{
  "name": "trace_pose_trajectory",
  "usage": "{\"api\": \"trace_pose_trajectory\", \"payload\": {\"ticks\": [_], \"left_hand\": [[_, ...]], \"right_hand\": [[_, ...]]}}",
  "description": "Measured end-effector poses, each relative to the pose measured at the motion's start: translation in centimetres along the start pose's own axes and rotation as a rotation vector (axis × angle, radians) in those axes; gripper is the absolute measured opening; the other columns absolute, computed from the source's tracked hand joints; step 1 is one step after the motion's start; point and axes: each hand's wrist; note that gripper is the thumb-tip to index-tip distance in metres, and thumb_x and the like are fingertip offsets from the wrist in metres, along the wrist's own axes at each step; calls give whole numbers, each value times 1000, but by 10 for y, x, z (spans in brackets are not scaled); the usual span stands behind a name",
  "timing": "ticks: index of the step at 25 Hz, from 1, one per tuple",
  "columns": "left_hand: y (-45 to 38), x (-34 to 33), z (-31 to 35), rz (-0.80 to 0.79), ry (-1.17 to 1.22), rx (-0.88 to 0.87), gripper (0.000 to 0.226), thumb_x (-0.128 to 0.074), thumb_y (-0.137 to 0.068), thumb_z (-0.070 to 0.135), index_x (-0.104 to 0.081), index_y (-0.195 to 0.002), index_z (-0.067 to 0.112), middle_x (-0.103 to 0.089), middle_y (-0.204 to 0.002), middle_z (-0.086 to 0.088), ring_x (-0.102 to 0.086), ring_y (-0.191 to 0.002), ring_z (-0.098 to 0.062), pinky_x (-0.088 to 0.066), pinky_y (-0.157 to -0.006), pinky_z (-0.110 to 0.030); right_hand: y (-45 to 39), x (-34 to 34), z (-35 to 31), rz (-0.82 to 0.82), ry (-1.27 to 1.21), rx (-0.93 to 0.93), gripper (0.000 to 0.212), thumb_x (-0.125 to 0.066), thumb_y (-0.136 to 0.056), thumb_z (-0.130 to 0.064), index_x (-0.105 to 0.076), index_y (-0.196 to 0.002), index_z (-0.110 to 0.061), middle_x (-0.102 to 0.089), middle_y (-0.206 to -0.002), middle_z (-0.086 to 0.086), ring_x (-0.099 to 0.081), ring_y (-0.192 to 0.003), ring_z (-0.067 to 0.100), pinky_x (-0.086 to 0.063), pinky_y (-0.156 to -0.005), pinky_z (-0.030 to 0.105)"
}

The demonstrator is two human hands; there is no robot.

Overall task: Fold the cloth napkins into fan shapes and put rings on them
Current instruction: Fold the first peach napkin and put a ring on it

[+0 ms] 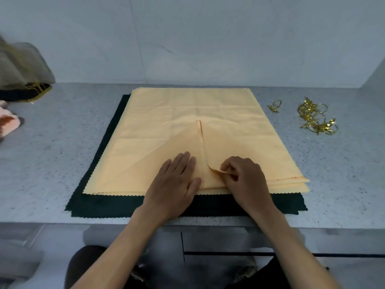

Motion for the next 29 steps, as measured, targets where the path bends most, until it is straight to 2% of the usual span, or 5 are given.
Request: {"api": "trace_pose_trajectory", "payload": {"ticks": [10,18,24,27,29], "left_hand": [[0,1,1,-5,4,14,80,8,-87,56,-1,-158,20,7,-165,1,9,-150,-10,4,-122,-32],[-3,4,4,-45,22,45,61,-13,-104,45,4,-157,20,13,-164,2,15,-149,-10,7,-122,-33],[-3,5,12,-49,87,-45,62,-3,-100,52,7,-156,28,19,-162,10,20,-147,-6,5,-123,-40],[-2,3,11,-54,20,-125,60,-1,-100,50,5,-156,31,15,-162,12,18,-148,-7,5,-122,-42],[0,3,10,-39,14,-131,57,-4,-103,49,4,-157,30,13,-162,11,17,-148,-9,4,-122,-44]], "right_hand": [[9,-4,-13,-18,67,102,11,-73,-85,-18,-67,-88,-26,-67,-92,-17,-54,-86,10,-41,-80,34],[15,-3,-14,-24,76,79,9,-65,-81,-24,-72,-86,-23,-66,-97,-18,-54,-94,10,-39,-81,30],[19,9,-25,-154,38,20,32,-46,-82,-21,-76,-93,-21,-67,-110,-16,-50,-101,8,-34,-87,27],[-14,20,-32,-314,47,-44,31,-44,-89,-20,-75,-96,-23,-69,-107,-12,-57,-99,11,-44,-89,32],[-62,6,-33,-289,99,-59,28,-42,-93,-24,-68,-101,-19,-67,-108,-3,-58,-105,20,-46,-90,37]]}}
Point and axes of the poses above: each hand's wrist, its own y-axis away from the middle knuckle, its own x-axis out of the back of the hand, z = x × y
